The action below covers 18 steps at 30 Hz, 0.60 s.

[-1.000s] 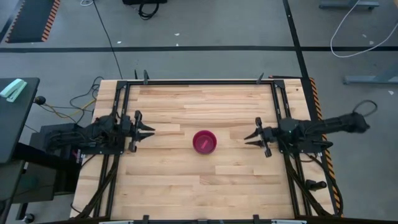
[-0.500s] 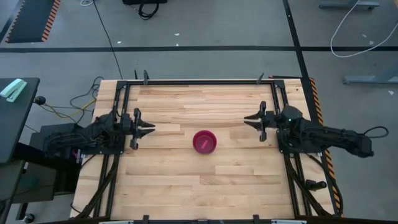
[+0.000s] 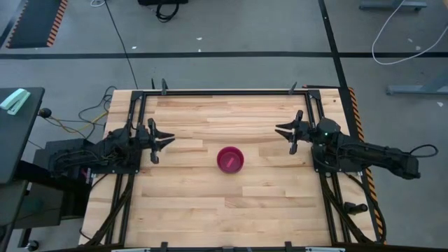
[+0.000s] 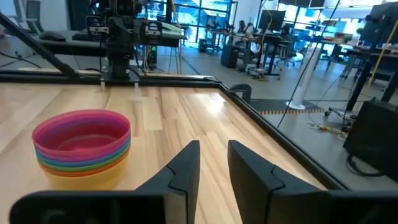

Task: Nest bowls inside each other
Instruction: Return to Home Position

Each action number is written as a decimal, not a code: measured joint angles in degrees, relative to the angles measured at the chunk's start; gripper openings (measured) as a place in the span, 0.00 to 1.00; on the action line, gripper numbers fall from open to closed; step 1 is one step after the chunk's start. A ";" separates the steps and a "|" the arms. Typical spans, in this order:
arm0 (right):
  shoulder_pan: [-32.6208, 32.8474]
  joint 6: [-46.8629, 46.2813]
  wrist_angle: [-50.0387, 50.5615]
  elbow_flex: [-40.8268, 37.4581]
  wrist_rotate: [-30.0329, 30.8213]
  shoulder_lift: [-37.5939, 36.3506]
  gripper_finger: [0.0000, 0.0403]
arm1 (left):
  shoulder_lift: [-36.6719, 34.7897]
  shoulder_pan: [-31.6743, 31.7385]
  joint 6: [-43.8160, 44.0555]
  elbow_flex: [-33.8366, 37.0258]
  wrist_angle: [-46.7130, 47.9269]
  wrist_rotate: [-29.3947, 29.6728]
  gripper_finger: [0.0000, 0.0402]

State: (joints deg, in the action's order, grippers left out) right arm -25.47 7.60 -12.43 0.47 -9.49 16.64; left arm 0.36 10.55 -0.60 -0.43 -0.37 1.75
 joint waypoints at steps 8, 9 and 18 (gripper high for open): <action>0.15 0.04 1.31 0.00 -0.25 0.00 0.23 | 0.00 -0.01 -0.09 0.00 -0.06 0.44 0.22; 0.15 0.17 2.51 0.00 -0.25 0.01 0.23 | 0.00 -0.01 -0.09 0.00 -0.08 0.50 0.22; 0.15 1.80 6.74 0.00 -0.18 0.00 0.23 | 0.00 -0.01 -0.09 0.00 -0.12 0.73 0.20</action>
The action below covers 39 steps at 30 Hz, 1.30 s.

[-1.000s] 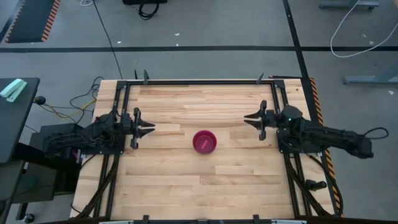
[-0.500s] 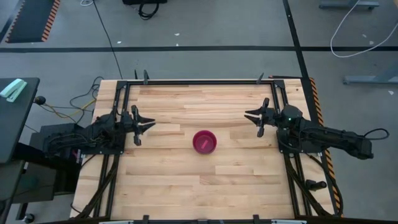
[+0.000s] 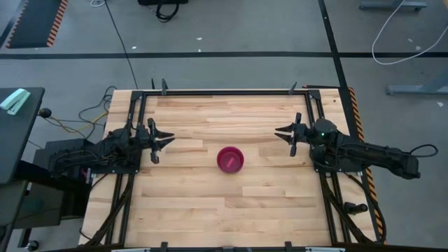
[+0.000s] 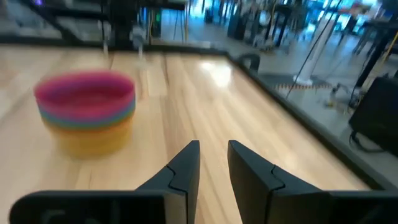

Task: Nest bowls inside each other
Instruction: Return to Home Position

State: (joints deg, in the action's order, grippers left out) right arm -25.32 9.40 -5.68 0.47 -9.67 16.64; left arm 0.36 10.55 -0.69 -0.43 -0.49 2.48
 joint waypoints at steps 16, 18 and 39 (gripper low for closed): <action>0.00 -2.57 -10.55 0.02 -2.67 -0.33 0.23 | 0.00 0.00 1.12 0.02 0.00 0.07 0.21; -0.06 -3.49 -11.56 0.02 -2.78 -0.70 0.23 | 0.00 0.00 1.25 0.02 0.00 0.05 0.20; -0.07 -5.81 -9.12 0.00 -2.78 -14.42 0.23 | 0.00 -0.02 1.95 0.02 0.07 -0.37 0.20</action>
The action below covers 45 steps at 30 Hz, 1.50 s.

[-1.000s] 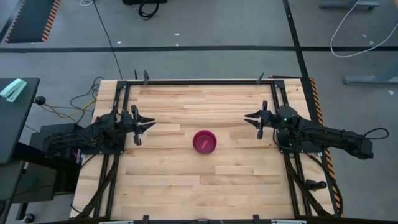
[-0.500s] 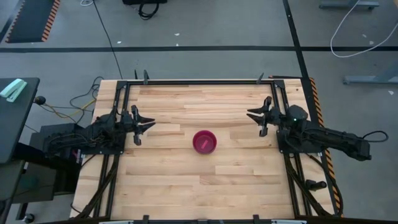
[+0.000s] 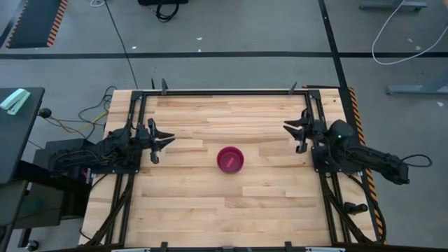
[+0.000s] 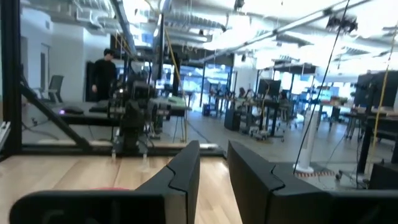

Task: Nest bowls inside each other
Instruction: Return to Home Position

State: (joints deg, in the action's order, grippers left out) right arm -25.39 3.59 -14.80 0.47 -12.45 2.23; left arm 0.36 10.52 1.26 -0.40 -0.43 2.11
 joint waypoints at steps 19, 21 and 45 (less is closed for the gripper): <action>0.00 2.01 10.69 -0.02 5.44 -2.24 0.23 | 0.00 0.00 0.04 0.00 0.05 -0.22 0.20; 0.01 2.18 11.28 -0.02 6.42 -2.24 0.23 | 0.00 0.00 0.01 0.00 0.06 -0.24 0.20; 0.00 0.40 13.49 -0.04 14.19 4.21 0.23 | 5.42 0.02 -0.07 0.04 -0.84 1.57 0.21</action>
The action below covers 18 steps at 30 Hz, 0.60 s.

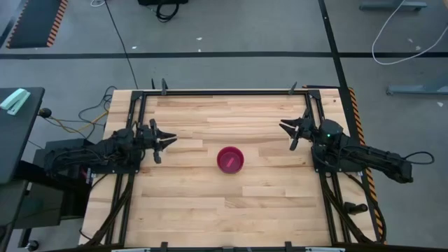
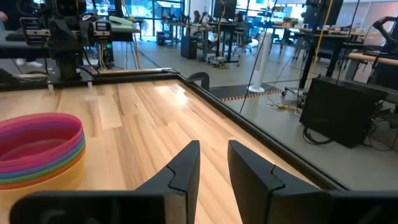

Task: Nest bowls inside each other
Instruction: Return to Home Position

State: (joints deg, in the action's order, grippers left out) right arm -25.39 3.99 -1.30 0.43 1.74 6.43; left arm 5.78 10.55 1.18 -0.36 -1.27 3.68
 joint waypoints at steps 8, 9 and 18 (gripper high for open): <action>0.00 -0.38 -0.02 0.00 -0.01 -0.04 0.23 | -0.22 0.00 0.07 0.04 -0.91 1.24 0.21; 0.00 -0.70 -0.02 0.00 -0.02 -0.04 0.23 | -0.22 0.00 0.05 0.04 -0.91 1.23 0.21; 0.00 -1.25 -0.02 0.00 -0.02 -0.04 0.23 | -0.22 0.00 -0.30 0.02 -0.93 1.21 0.21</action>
State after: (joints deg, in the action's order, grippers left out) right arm -25.39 2.74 -1.32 0.43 1.72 6.39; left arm 5.56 10.55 0.88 -0.34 -2.20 4.89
